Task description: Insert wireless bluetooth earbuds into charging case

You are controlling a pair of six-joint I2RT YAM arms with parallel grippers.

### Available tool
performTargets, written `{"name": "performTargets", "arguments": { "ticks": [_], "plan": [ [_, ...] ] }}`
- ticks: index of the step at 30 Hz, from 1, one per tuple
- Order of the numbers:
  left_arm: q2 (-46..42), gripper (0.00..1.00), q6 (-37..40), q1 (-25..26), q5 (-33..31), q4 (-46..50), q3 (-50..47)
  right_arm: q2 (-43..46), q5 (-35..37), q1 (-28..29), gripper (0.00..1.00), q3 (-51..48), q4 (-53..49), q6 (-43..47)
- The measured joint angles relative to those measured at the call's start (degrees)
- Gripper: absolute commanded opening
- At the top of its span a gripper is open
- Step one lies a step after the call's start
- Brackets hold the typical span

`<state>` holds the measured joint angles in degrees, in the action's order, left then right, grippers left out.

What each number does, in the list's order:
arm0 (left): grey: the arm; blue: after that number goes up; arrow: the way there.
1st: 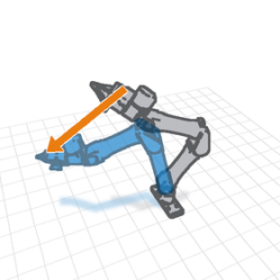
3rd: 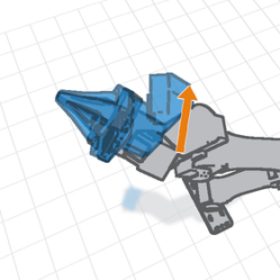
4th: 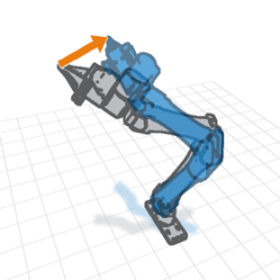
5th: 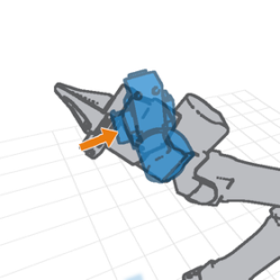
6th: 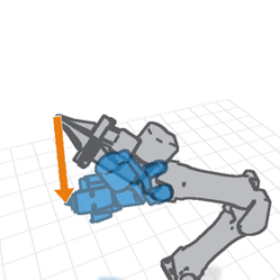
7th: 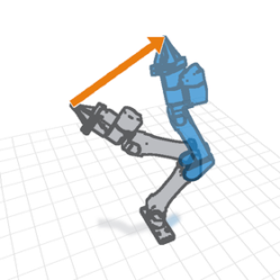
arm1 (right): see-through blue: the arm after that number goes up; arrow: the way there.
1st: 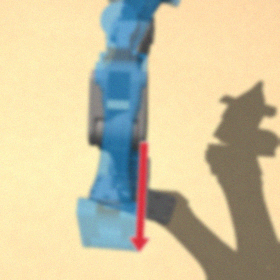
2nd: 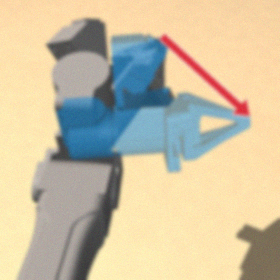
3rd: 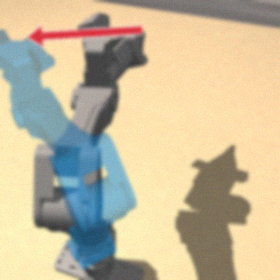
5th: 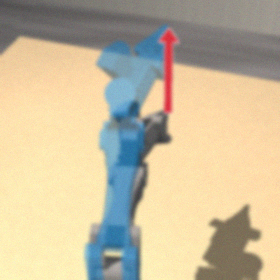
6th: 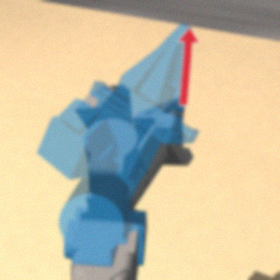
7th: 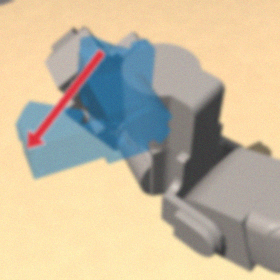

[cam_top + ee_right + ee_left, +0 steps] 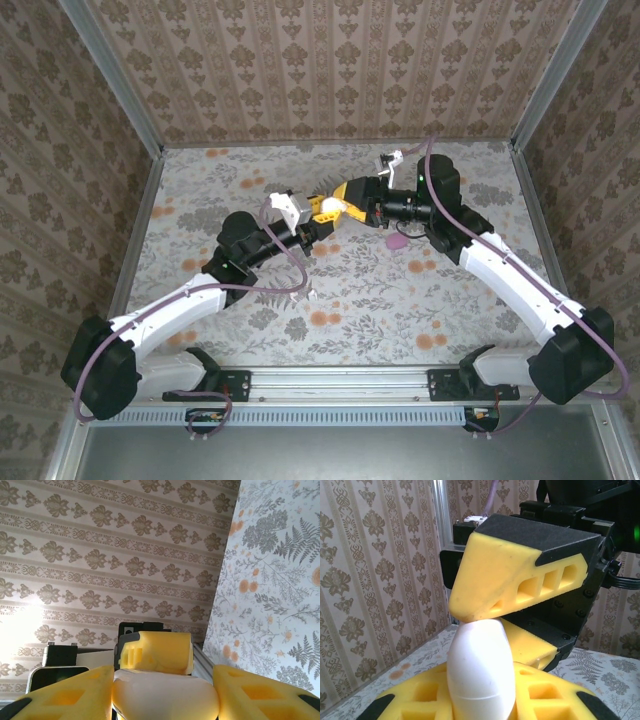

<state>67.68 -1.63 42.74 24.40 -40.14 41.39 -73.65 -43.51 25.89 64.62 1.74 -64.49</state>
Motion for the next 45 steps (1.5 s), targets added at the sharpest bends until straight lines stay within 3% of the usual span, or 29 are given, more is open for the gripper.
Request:
{"name": "performTargets", "arguments": {
  "ticks": [14, 20, 36, 45],
  "plan": [
    [0.3, 0.24, 0.0, 0.3, 0.0, 1.0, 0.3, 0.3, 1.2, 0.2, 0.53, 0.9, -3.2, 3.6],
    [0.3, 0.22, 0.0, 0.3, 0.0, 1.1, 0.3, 0.4, 2.2, 0.5, 0.60, 2.1, -5.6, 6.3],
    [0.5, 0.22, -0.8, 0.3, -0.2, 0.7, 0.3, 7.3, 7.8, 0.8, 0.62, 3.2, -15.2, 26.6],
    [0.5, 0.22, -1.4, 0.3, 1.1, 0.6, 0.3, 5.6, 7.8, 0.8, 0.61, 4.2, -17.9, 29.8]
  ]
}}
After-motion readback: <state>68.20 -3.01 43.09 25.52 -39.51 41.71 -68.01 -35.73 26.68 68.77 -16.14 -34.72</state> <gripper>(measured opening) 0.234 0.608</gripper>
